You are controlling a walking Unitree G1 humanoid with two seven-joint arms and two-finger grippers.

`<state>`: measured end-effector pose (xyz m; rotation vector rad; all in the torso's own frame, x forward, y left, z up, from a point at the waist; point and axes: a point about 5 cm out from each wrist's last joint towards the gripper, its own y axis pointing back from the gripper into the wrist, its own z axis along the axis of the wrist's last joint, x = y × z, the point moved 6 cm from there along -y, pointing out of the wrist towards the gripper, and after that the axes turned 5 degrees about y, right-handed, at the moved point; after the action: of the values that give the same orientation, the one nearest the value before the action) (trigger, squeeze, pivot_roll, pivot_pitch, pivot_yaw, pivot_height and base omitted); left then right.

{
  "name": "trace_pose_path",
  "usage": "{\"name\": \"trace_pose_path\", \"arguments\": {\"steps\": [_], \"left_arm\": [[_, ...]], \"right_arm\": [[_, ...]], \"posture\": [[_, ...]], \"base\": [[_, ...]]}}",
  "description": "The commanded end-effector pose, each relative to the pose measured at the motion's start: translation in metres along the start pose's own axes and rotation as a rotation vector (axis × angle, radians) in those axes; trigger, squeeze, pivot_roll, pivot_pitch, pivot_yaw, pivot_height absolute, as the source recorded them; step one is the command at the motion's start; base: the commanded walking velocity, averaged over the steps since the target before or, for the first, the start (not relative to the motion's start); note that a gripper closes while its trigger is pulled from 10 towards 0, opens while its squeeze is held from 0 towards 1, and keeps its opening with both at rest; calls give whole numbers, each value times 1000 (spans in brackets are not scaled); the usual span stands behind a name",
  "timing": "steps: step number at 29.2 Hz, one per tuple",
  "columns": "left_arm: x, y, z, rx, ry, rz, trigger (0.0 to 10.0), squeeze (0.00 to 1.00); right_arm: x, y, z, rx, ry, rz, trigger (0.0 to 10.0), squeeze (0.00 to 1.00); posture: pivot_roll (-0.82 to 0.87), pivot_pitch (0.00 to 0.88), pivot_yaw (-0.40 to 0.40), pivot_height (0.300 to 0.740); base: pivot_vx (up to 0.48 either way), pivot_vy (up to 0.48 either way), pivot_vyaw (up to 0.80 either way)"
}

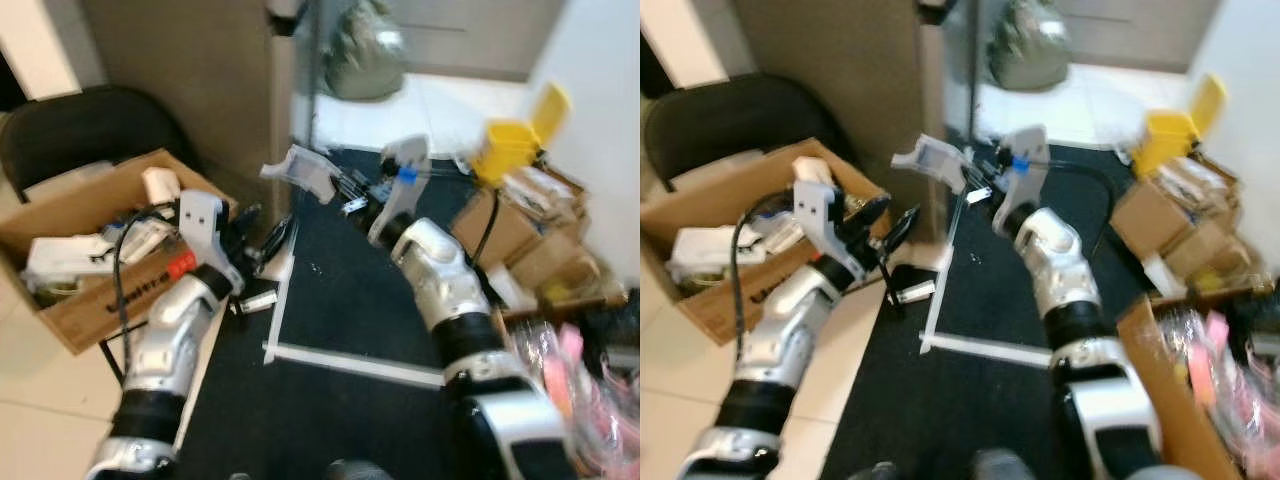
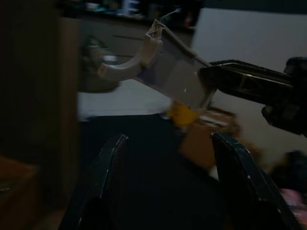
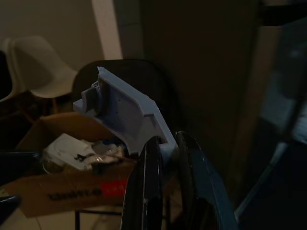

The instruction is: Picking trash to rubbish bin

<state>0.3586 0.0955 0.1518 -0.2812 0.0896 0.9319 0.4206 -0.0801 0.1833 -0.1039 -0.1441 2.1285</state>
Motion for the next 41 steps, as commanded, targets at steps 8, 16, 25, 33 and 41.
{"name": "trace_pose_path", "arguments": {"steps": [8, 16, 25, 33, 41], "left_arm": [[-3, 0, -4, 15, -3, -11, 10000, 0], [-3, 0, -5, 14, -4, -8, 10000, 0], [2, 3, -3, 1, -12, 29, 10000, 0], [3, 5, -3, 5, -22, 36, 10000, 0], [3, 6, -3, 3, -22, 38, 10000, 0]], "right_arm": [[-6, 4, -2, 1, -8, -21, 10000, 0], [-6, 4, -2, 3, -6, -17, 10000, 0], [-10, 4, -3, 12, -28, -43, 10000, 0], [-13, 3, -6, 58, 33, -64, 10000, 0], [-14, 2, -11, 127, 158, -71, 10000, 0]], "posture": [[-67, 0, -42, 740], [-64, 0, -45, 740], [-64, 0, -45, 740], [-64, 0, -45, 740], [-48, 0, -40, 740]], "base": [[480, 0, 800], [480, 0, 800], [103, 0, 178], [0, 0, 0], [0, 0, 0]]}}
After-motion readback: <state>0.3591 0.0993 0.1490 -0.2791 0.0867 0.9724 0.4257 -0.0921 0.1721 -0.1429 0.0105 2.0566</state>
